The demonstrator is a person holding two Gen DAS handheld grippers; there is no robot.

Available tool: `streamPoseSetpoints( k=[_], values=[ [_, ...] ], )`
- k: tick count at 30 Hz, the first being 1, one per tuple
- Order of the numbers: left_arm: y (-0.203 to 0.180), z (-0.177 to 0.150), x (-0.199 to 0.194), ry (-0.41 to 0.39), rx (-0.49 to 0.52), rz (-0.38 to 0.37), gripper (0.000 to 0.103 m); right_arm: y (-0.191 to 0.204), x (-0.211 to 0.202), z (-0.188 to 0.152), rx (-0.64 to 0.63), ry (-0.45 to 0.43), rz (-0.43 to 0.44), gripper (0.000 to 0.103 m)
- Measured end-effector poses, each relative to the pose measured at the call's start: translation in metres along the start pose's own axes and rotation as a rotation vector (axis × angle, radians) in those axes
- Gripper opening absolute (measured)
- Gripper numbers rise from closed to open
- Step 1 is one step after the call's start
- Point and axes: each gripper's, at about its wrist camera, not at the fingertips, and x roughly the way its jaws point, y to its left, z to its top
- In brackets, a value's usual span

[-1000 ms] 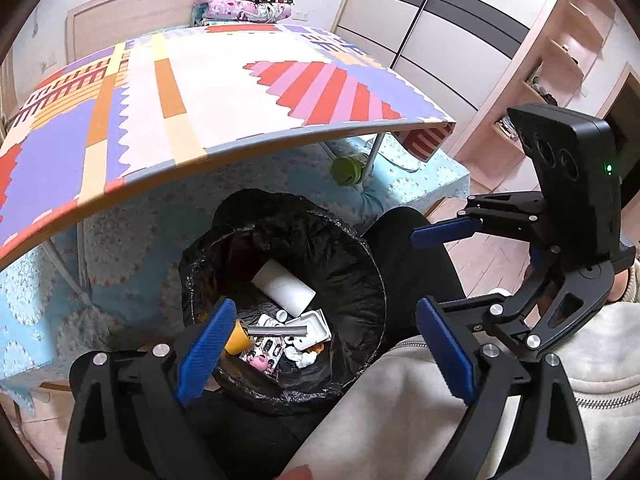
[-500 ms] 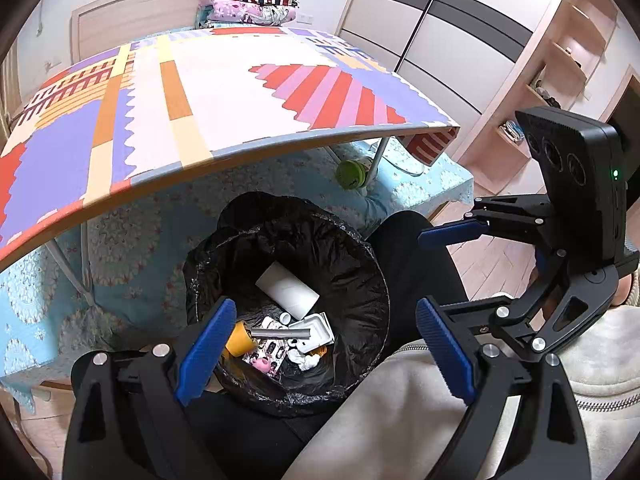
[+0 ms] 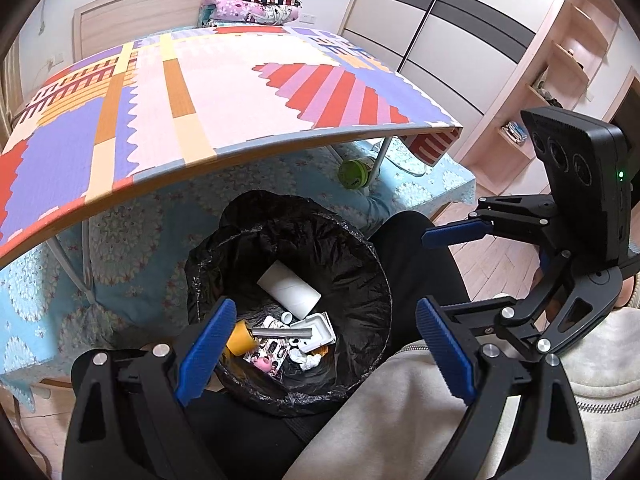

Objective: Collect trash

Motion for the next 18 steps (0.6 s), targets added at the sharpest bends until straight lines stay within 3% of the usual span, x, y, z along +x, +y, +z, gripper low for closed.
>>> streamPoseSetpoints(
  k=[18],
  values=[
    [-0.0003, -0.0007, 0.0008, 0.001, 0.002, -0.002, 0.088, -0.0016, -0.0008, 0.0012, 0.001, -0.002, 0.000, 0.078]
  ],
)
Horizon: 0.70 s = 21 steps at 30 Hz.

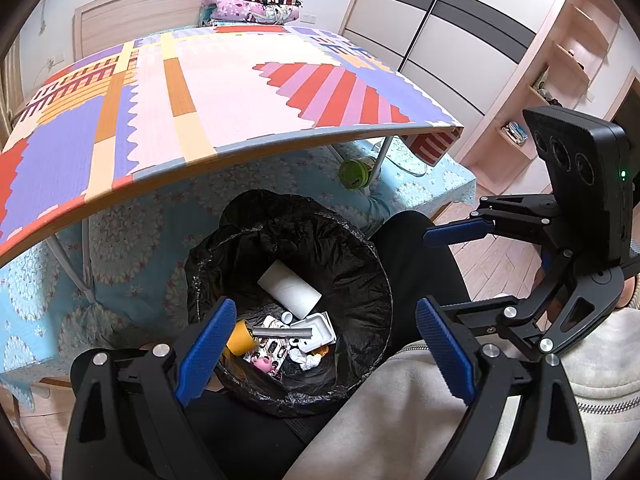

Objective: Collect trash

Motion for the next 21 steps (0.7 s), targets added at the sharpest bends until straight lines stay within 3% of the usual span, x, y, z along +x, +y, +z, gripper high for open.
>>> streamPoseSetpoints(
  k=[21],
  values=[
    [-0.0014, -0.0005, 0.0013, 0.000, 0.007, 0.002, 0.088, 0.0013, 0.0014, -0.0003, 0.000, 0.002, 0.000, 0.078]
  ],
)
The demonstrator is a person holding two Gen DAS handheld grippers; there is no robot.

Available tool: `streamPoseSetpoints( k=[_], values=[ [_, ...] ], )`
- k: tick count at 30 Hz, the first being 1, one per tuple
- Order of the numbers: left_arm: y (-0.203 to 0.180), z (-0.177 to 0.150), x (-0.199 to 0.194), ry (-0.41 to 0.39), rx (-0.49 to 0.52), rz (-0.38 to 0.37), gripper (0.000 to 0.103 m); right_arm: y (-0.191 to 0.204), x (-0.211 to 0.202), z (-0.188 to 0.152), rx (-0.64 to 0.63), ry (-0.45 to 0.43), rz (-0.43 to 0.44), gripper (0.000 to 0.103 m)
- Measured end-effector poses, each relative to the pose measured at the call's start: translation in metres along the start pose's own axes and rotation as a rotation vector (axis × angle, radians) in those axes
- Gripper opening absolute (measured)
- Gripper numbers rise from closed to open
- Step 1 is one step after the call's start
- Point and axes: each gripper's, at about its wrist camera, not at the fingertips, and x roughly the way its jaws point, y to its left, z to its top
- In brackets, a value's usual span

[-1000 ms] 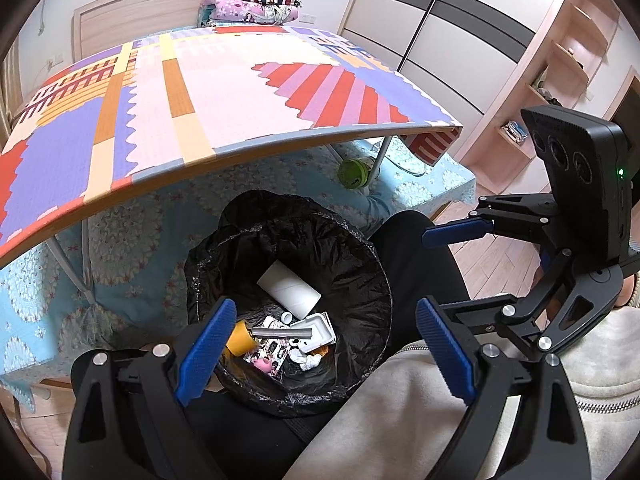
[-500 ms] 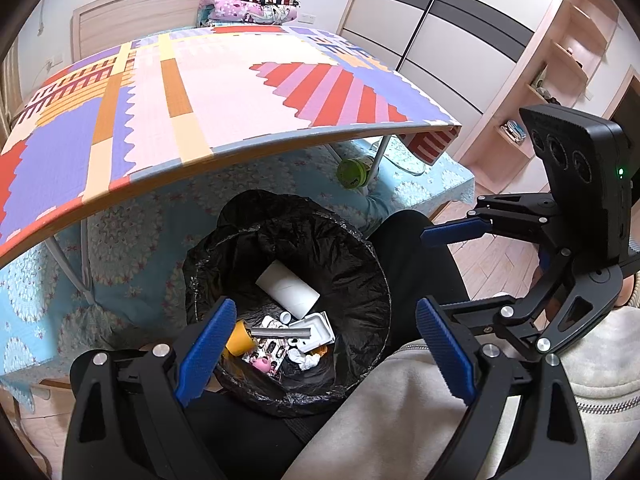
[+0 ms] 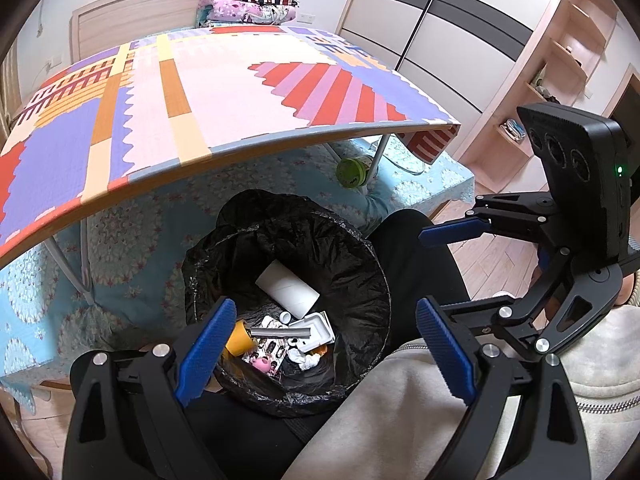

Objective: Collect trash

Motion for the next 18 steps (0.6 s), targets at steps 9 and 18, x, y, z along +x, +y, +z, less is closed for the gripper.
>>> streamPoseSetpoints(
  k=[9, 18],
  values=[
    [-0.0014, 0.0003, -0.0009, -0.003, 0.006, 0.000, 0.088, 0.0002, 0.0000, 0.0000, 0.000, 0.000, -0.001, 0.078],
    [-0.0018, 0.0005, -0.0012, -0.002, 0.005, -0.001, 0.088, 0.0013, -0.0006, 0.0008, 0.003, -0.006, -0.005, 0.078]
  ],
)
